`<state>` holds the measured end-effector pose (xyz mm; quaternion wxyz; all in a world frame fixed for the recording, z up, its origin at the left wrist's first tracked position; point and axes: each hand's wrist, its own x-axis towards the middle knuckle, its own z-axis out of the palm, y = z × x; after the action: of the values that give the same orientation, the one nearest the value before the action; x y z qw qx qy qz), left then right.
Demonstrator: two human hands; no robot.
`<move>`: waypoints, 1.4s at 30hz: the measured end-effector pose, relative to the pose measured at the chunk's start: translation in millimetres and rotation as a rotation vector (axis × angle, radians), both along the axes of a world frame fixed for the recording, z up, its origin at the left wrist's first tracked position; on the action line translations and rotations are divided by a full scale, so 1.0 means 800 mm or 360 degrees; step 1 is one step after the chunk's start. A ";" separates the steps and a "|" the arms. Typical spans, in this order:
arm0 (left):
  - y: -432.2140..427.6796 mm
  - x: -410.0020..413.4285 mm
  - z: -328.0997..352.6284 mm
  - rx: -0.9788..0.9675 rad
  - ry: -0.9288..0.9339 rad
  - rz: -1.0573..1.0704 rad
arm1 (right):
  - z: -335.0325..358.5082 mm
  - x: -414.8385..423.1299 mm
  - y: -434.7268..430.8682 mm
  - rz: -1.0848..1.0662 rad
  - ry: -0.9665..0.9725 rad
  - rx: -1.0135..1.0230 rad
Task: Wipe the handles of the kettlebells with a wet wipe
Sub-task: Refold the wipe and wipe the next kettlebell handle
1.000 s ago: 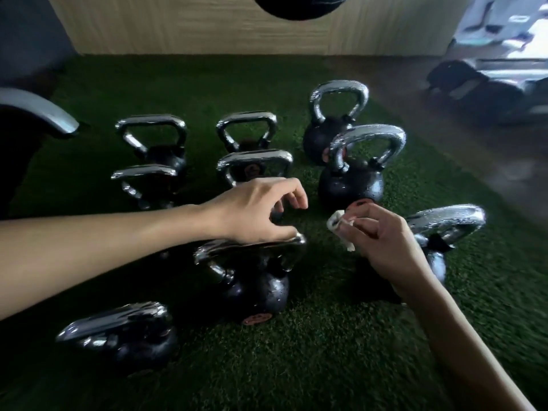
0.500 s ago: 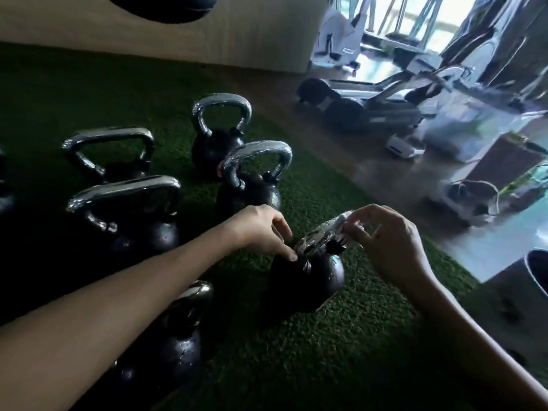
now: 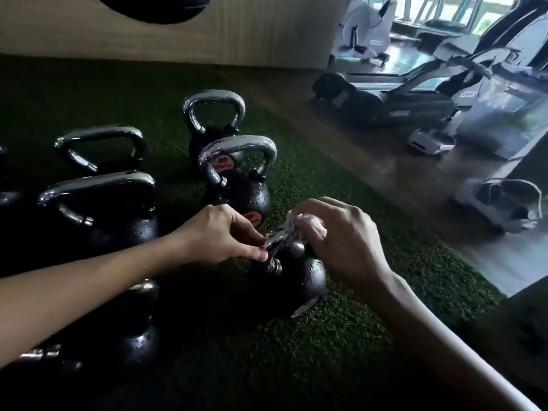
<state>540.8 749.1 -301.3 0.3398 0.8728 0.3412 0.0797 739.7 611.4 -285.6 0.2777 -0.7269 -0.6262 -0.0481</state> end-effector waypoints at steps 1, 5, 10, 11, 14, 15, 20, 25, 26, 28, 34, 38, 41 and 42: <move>-0.003 0.002 0.003 0.0024 0.0029 0.0031 | 0.000 0.016 -0.002 -0.0022 0.0023 0.0025; -0.017 0.008 0.011 0.0085 0.0109 0.0154 | 0.000 0.046 -0.002 -0.0005 0.0346 0.0084; -0.038 0.014 0.023 0.0130 0.0114 0.0214 | -0.013 0.007 0.007 0.0265 0.0139 0.0121; -0.041 0.018 0.027 0.0162 0.0158 0.0230 | -0.015 0.017 0.007 0.0203 0.0122 0.0141; -0.051 0.031 0.040 0.0262 0.0263 0.0293 | -0.025 0.069 -0.001 -0.0038 0.0293 0.0123; -0.053 0.037 0.045 0.0289 0.0270 0.0298 | -0.028 0.084 -0.002 -0.0068 0.0404 0.0099; -0.067 0.072 0.063 0.0472 0.0340 0.0214 | -0.022 0.073 0.005 0.0175 0.0438 0.0072; -0.075 0.069 0.058 0.0516 0.0232 0.0205 | -0.029 0.097 0.005 0.0162 0.0433 0.0105; -0.074 0.068 0.057 0.0548 0.0238 0.0190 | -0.031 0.110 0.007 0.0110 0.0516 0.0105; -0.072 0.065 0.054 0.0595 0.0242 0.0171 | -0.036 0.128 0.011 0.0071 0.0644 0.0094; -0.074 0.043 0.051 0.0651 0.0255 0.0169 | -0.025 0.095 0.012 0.0328 0.0546 0.0089; -0.078 0.036 0.053 0.0726 0.0232 0.0121 | -0.042 0.119 0.018 0.0290 0.0800 0.0159; -0.084 0.031 0.054 0.0713 0.0259 0.0162 | -0.054 0.129 0.012 0.0284 0.0950 0.0185; -0.085 0.028 0.055 0.0699 0.0272 0.0182 | -0.055 0.127 0.010 0.0294 0.0946 0.0197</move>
<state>563.5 681.0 -257.6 0.1066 0.9085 0.3922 0.0971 841.0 619.8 -329.8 0.4953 -0.6310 -0.5769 0.1539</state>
